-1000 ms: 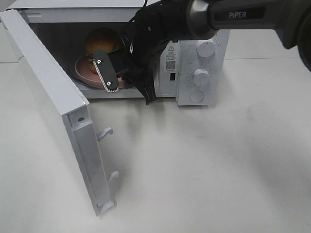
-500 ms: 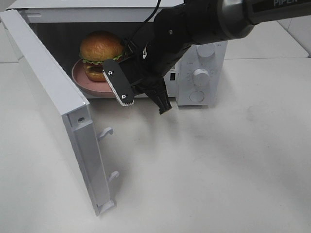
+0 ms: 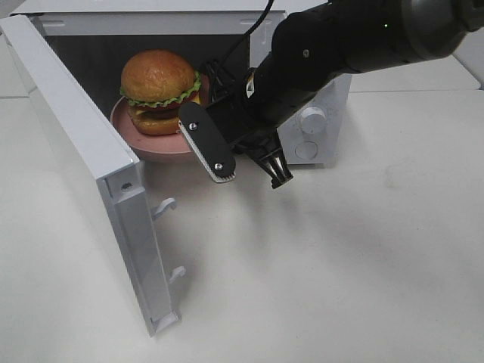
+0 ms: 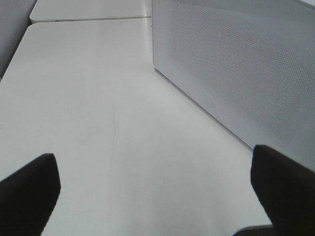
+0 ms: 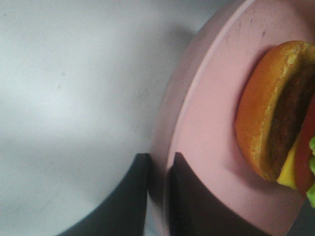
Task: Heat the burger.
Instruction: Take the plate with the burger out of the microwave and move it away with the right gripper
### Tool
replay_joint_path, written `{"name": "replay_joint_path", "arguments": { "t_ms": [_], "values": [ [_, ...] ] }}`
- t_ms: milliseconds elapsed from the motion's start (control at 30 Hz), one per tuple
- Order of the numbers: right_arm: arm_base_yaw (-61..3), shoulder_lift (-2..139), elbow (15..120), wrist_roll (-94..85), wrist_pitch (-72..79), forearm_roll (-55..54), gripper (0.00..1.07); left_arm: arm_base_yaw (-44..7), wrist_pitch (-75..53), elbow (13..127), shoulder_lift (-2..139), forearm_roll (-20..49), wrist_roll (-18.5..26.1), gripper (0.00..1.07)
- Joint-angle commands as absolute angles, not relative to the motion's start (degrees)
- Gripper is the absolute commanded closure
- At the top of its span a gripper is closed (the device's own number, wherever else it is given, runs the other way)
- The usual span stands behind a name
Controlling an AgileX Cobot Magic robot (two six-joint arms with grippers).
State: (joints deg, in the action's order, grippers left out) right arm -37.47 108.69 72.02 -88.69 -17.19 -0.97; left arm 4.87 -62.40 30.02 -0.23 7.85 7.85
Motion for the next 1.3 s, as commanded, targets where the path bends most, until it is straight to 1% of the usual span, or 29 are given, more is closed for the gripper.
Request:
{"name": "replay_joint_path", "arguments": {
  "t_ms": [33,67,167,267,333,367,433,533,600,1000,1300],
  "values": [
    [-37.4,104.2,69.2,-88.2,-12.4,-1.0,1.07,4.6,-61.7,29.9,-0.5,8.2,7.5,0.09],
    [-37.4,104.2,69.2,-88.2,-12.4,-1.0,1.07,4.6,-61.7,29.9,-0.5,8.2,7.5,0.09],
    [-37.5,99.9,63.4,-88.2,-10.7,-1.0,1.07,4.6,-61.7,29.9,-0.5,8.2,7.5,0.09],
    [-37.5,98.9,62.1,-88.2,-10.2,-1.0,1.07,4.6,-61.7,29.9,-0.5,8.2,7.5,0.09],
    [-37.5,94.8,57.0,-88.2,-9.7,-0.9,1.07,4.6,-61.7,29.9,-0.5,8.2,7.5,0.09],
    [-37.5,94.8,57.0,-88.2,-9.7,-0.9,1.07,4.6,-61.7,29.9,-0.5,8.2,7.5,0.09],
    [-37.5,91.7,53.6,-88.3,-8.8,-0.9,1.07,4.6,-61.7,29.9,-0.5,8.2,7.5,0.09],
    [-37.5,90.7,52.4,-88.3,-8.3,-0.9,1.07,4.6,-61.7,29.9,-0.5,8.2,7.5,0.09],
    [-37.5,86.6,48.6,-88.3,-7.9,-0.9,1.07,4.6,-61.7,29.9,-0.5,8.2,7.5,0.09],
    [-37.5,75.5,39.9,-88.3,-9.2,-0.6,1.07,4.6,-61.7,29.9,-0.5,8.2,7.5,0.09],
    [-37.5,65.4,34.8,-87.5,-16.2,0.0,1.07,4.6,-61.7,29.9,-0.5,8.2,7.5,0.09]
  ]
}}
